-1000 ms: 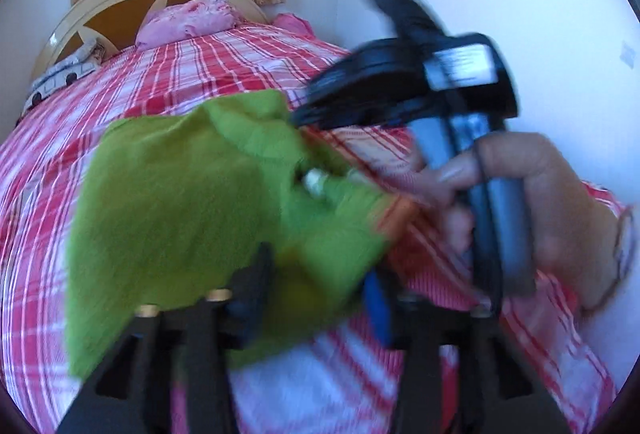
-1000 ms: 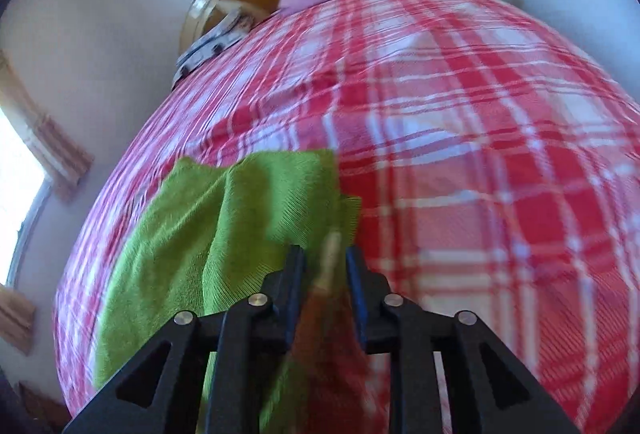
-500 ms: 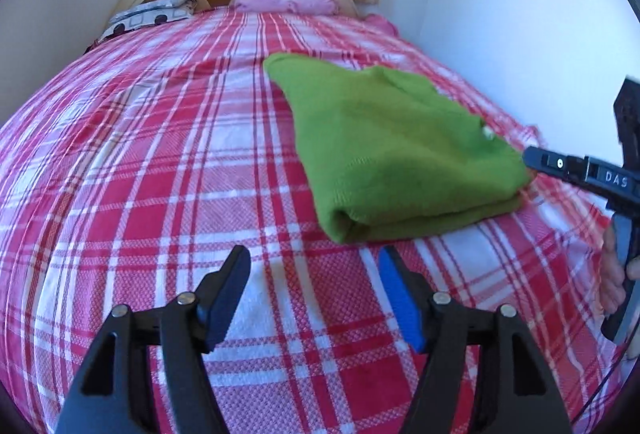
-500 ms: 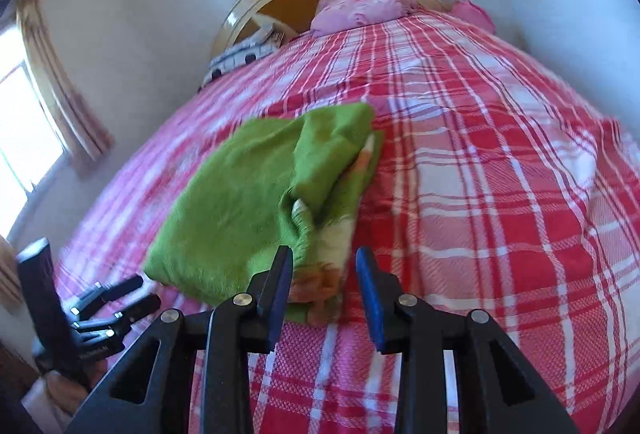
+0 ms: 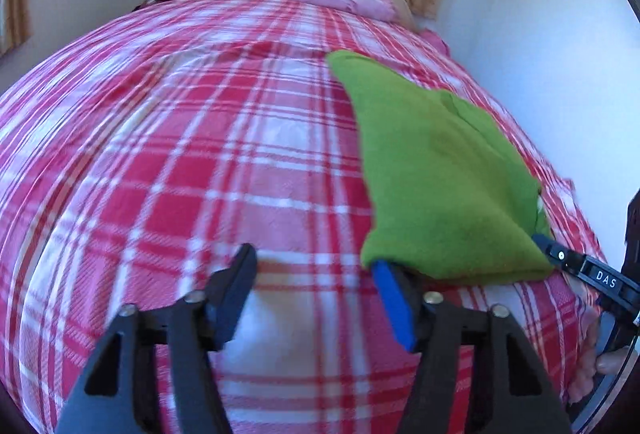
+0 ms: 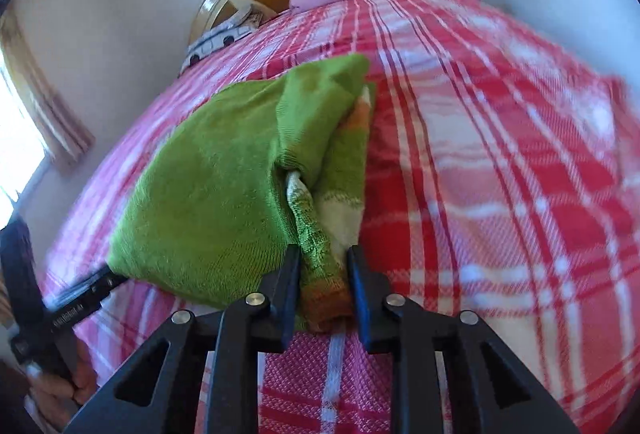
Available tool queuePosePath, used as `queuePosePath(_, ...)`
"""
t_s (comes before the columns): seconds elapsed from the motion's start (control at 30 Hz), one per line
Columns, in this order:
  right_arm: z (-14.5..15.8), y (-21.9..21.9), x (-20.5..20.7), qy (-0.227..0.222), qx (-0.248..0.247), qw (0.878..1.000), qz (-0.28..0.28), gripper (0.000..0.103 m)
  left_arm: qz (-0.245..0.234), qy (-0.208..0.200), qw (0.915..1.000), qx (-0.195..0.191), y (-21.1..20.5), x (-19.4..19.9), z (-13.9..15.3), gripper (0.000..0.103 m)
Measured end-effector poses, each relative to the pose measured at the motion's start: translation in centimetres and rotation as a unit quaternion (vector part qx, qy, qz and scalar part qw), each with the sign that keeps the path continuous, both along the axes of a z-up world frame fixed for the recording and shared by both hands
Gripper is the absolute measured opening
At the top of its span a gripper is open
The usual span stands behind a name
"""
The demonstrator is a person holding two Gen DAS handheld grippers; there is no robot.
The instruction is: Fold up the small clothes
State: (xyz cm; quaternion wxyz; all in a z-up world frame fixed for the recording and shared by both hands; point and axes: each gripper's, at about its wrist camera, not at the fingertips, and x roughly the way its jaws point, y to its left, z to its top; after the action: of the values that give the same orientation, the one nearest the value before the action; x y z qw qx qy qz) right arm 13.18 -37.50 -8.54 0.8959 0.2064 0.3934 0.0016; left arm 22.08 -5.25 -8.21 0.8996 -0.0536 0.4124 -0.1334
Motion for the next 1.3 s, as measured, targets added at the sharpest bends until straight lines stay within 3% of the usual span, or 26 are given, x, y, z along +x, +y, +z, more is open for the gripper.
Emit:
queuePosePath(0.07, -0.6, -0.4, -0.2, -0.001, 0.024, 1.0, -0.008, 0.024, 0.022, -0.003, 0.9998, -0.001, 1.1, 0.0, -0.2, 0.042)
queuePosePath(0.17, -0.7, -0.1, -0.4, -0.002, 0.019, 1.0, -0.01, 0.024, 0.01, 0.008, 0.9999, -0.007, 1.7, 0.5, 0.0, 0.042)
queuePosePath(0.33, 0.9, 0.8, -1.4, -0.006, -0.007, 1.0, -0.019, 0.028, 0.006, -0.021, 0.9986, 0.048, 1.1, -0.3, 1.3, 0.069)
queuePosePath(0.43, 2.9, 1.7, -3.5, -0.027, -0.037, 0.999, -0.024, 0.028, 0.015, -0.045, 0.9955, 0.082, 1.1, -0.8, 2.1, 0.073)
queuePosePath(0.57, 5.2, 2.8, -4.9, -0.052, -0.071, 0.996, -0.023, 0.029, 0.013, -0.041, 0.9955, 0.085, 1.1, 0.0, 2.4, 0.073)
queuePosePath(0.67, 6.4, 2.8, -4.6, -0.065, -0.08, 0.994, -0.026, 0.038, 0.009, -0.034, 0.9953, 0.09, 0.9, 0.5, 2.7, 0.078)
queuePosePath(0.73, 6.7, 2.7, -4.1, -0.067, -0.083, 0.994, -0.029, 0.053, 0.01, -0.036, 0.9944, 0.099, 0.9, 0.8, 2.9, 0.09)
queuePosePath(0.83, 6.8, 2.3, -3.2, -0.068, -0.082, 0.993, -0.04, 0.058, 0.012, -0.04, 0.9933, 0.108, 0.8, 0.9, 3.1, 0.101)
queuePosePath(0.93, 6.1, 1.8, -2.3, -0.055, -0.072, 0.995, -0.04, 0.058, -0.003, -0.023, 0.995, 0.097, 0.8, 1.4, 2.8, 0.101)
queuePosePath(1.07, 4.5, 0.9, -1.8, -0.027, -0.068, 0.996, -0.048, 0.058, -0.034, 0.017, 0.9985, 0.039, 1.2, 2.1, 1.8, 0.101)
queuePosePath(1.3, 4.0, -1.9, 0.0, -0.023, -0.018, 0.999, -0.043, 0.061, -0.036, 0.038, 0.9982, -0.031, 0.1, 5.5, 2.6, 0.101)
